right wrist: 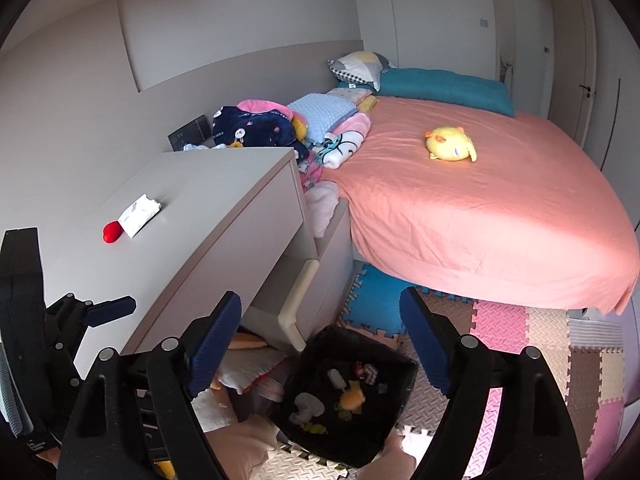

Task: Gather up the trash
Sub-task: 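Carry the plaid flower and potato toy over the black bin and release, then hold both open tools above the black bin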

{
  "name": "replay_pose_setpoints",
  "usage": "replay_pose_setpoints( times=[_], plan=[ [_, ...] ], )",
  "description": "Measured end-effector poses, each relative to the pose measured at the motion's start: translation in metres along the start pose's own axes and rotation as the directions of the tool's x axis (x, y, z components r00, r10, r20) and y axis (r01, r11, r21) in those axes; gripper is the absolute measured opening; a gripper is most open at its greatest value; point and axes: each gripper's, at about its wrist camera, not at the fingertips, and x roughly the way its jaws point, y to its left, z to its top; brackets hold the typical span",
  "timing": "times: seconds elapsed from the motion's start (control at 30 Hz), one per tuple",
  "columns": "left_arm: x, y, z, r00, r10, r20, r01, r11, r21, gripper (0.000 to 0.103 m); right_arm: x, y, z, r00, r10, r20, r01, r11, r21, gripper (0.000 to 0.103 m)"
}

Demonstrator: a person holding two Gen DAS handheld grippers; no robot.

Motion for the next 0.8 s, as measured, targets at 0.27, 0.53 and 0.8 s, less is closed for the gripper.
replay_pose_setpoints(
  times=[0.27,0.53,0.8],
  plan=[
    [0.001,0.003,-0.001,1.000,0.000,-0.003,0.000,1.000,-0.002,0.097,0.002,0.001,-0.002,1.000,-0.005,-0.012,0.005,1.000,-0.006,0.082],
    [0.004,0.007,-0.003,1.000,-0.003,-0.006,0.003,1.000,-0.011,0.097,0.007,0.005,-0.004,1.000,0.006,-0.024,-0.006,1.000,-0.015,0.082],
    [0.005,0.016,-0.001,1.000,0.000,-0.006,0.000,1.000,-0.025,0.097,0.015,0.013,0.002,0.999,0.023,-0.029,-0.023,1.000,-0.018,0.082]
  ],
)
